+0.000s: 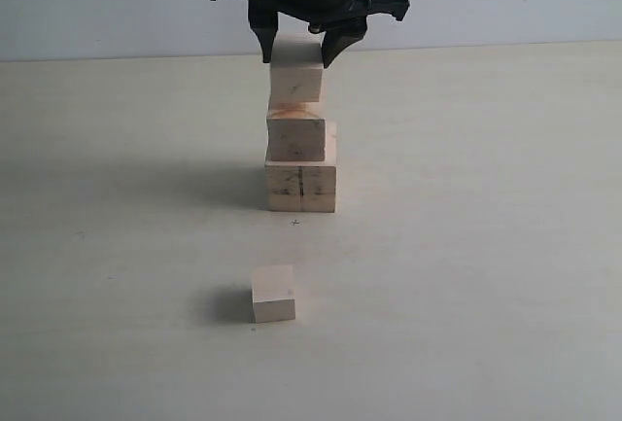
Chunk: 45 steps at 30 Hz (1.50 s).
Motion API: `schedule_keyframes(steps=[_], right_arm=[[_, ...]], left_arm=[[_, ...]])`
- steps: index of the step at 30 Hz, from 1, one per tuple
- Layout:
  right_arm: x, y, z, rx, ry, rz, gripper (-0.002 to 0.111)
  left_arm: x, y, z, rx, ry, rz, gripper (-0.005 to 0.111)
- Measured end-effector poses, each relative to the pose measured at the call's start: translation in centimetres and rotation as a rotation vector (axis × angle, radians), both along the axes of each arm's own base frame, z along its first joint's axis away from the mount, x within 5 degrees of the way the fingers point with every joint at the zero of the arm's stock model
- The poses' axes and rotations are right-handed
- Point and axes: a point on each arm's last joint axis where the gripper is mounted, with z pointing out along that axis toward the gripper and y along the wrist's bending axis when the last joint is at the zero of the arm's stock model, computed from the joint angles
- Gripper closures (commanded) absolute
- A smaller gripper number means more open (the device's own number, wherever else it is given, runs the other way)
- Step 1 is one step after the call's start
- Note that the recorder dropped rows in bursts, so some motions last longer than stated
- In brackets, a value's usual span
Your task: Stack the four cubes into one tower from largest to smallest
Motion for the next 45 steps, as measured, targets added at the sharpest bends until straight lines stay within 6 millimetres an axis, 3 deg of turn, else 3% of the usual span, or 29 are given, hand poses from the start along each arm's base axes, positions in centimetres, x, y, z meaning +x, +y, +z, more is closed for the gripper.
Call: schedule_keyframes(steps=[8, 16, 38, 45], right_arm=[[-0.1, 0.2, 0.1, 0.005, 0.001, 0.05, 0.073], [-0.9, -0.4, 2.5, 0.013, -0.054, 0.072, 0.073], [-0.9, -0.1, 0.3, -0.001, 0.012, 0.09, 0.073], [-1.2, -0.5, 0.6, -0.011, 0.005, 0.076, 0.073]], left_arm=[[0.0, 0.0, 0.0, 0.0, 0.0, 0.0, 0.107], [0.0, 0.0, 0.0, 0.0, 0.0, 0.0, 0.107], [0.0, 0.0, 0.0, 0.0, 0.0, 0.0, 0.107], [0.0, 0.0, 0.0, 0.0, 0.0, 0.0, 0.107]])
